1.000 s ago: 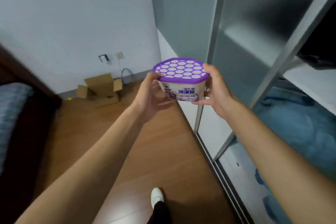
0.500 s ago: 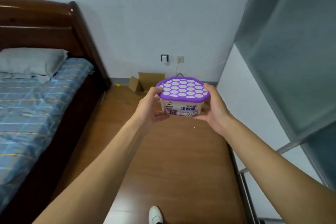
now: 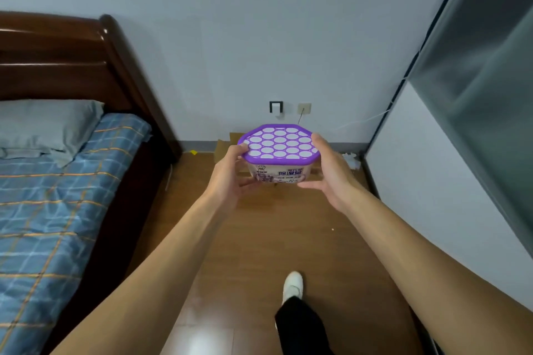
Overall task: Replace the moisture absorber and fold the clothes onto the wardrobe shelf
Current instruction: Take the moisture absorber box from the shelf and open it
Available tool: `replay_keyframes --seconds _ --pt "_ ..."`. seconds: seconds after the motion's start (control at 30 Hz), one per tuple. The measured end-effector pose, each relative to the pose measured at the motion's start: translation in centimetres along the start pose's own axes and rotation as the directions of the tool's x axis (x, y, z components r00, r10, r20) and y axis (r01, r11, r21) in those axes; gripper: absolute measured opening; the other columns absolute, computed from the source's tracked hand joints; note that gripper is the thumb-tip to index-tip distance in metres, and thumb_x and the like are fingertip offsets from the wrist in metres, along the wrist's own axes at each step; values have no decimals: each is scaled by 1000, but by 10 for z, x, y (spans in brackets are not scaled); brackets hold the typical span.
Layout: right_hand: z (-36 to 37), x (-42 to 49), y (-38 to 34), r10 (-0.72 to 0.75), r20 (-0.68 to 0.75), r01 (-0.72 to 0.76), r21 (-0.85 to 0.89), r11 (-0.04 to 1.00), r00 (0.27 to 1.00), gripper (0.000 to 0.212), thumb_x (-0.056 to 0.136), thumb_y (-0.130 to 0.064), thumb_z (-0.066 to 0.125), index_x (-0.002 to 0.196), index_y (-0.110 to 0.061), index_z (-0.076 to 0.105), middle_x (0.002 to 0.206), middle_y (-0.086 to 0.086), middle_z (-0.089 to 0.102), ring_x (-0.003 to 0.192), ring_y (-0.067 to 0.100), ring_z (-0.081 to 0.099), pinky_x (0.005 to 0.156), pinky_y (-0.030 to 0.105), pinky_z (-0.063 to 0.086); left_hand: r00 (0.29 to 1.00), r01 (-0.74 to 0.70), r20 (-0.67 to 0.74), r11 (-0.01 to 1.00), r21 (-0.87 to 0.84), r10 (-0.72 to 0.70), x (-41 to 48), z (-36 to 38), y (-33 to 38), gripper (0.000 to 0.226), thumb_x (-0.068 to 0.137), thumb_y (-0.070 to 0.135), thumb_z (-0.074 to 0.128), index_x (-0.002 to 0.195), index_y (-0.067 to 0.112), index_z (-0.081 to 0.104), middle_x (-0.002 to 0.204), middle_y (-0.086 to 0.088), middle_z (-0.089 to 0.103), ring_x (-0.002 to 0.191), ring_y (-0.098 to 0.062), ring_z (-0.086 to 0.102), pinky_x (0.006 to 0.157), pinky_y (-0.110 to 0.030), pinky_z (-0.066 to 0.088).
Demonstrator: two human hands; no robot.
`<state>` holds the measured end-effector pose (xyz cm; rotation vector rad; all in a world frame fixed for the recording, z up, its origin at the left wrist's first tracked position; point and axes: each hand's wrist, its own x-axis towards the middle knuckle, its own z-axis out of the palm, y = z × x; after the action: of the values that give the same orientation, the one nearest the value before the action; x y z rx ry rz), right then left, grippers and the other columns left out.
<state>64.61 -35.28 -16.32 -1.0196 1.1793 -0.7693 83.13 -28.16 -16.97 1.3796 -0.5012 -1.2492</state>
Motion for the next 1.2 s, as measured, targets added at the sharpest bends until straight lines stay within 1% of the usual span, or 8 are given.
replay_keyframes --seconds 0.1,0.27,0.53,0.63,0.73,0.87,1.0,1.2 --pt "18 66 -15 3 18 -3 3 1000 1000 22 93 -62 50 94 -41 57 80 -22 72 74 5 73 59 33 61 999 -30 -44 999 16 30 63 -1 20 37 85 46 60 114 21 62 110 0 76 93 -32 74 81 -41 61" --pt "42 180 -34 84 89 -84 -3 996 992 24 95 -61 46 100 -39 54 100 -13 67 95 13 68 60 33 60 993 -7 -119 996 84 17 171 -1 43 36 87 44 59 114 21 59 110 -2 74 92 -29 75 85 -43 60" --pt "97 341 -78 107 119 -97 -91 991 987 29 98 -61 42 105 -37 57 100 -11 70 90 13 71 64 33 61 991 34 -133 991 128 -17 324 -22 87 32 92 46 55 115 24 57 96 10 77 87 -19 76 72 -30 60" --pt "121 399 -88 123 92 -116 -85 990 988 47 98 -56 46 132 -24 52 117 1 68 99 20 70 73 40 63 997 33 -81 985 170 -20 386 -35 110 44 90 53 55 121 23 59 107 6 76 92 -22 75 80 -35 60" --pt "141 449 -89 167 65 -165 -42 985 984 51 100 -49 48 141 -18 47 128 6 64 107 25 67 85 49 60 1000 28 -3 966 257 -28 446 -47 123 44 95 60 48 122 27 61 110 8 75 90 -14 75 74 -25 59" --pt "161 516 -90 177 -25 -177 10 984 984 49 101 -43 50 141 -16 45 130 7 62 110 24 65 87 48 59 989 -1 137 920 393 -58 534 -57 139 46 99 61 37 125 27 56 108 15 72 94 -7 72 68 -15 56" --pt "175 581 -85 176 -105 -180 -30 983 979 43 100 -40 52 136 -16 48 128 7 62 110 22 65 86 44 60 958 -14 260 886 463 -120 617 -68 148 38 103 53 34 126 28 51 111 12 68 98 -11 70 79 -21 58" --pt "184 669 -7 276 -117 -286 -79 955 954 25 101 -36 52 122 -23 54 120 3 64 104 18 68 78 35 62 928 139 263 899 415 -265 722 -97 77 29 106 38 40 128 22 51 113 3 69 96 -15 73 79 -26 59"
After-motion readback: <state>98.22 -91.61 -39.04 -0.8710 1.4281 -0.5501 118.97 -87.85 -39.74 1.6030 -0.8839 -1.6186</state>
